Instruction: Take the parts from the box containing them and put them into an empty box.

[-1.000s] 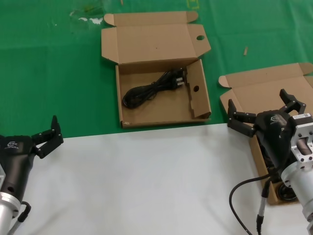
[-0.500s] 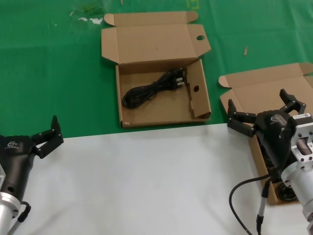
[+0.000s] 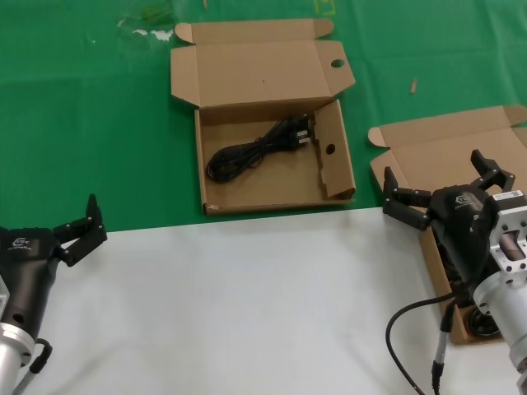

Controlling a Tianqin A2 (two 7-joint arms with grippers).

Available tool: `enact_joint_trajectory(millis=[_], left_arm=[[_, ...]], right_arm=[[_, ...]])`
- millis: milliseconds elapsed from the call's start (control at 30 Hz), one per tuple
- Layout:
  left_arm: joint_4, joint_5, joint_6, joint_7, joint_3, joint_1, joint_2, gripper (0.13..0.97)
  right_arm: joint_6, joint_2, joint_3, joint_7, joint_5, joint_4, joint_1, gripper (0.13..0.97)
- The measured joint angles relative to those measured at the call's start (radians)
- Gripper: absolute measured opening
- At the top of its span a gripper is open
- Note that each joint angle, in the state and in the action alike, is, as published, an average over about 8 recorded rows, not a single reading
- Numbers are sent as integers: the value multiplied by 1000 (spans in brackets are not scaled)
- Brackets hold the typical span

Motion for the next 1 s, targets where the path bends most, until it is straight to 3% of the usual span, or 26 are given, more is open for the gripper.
enact_joint_trajectory(millis=[1000], left_arm=[[0, 0, 0, 0, 0, 0, 0, 966]], right_arm=[[0, 0, 0, 0, 0, 0, 0, 966]])
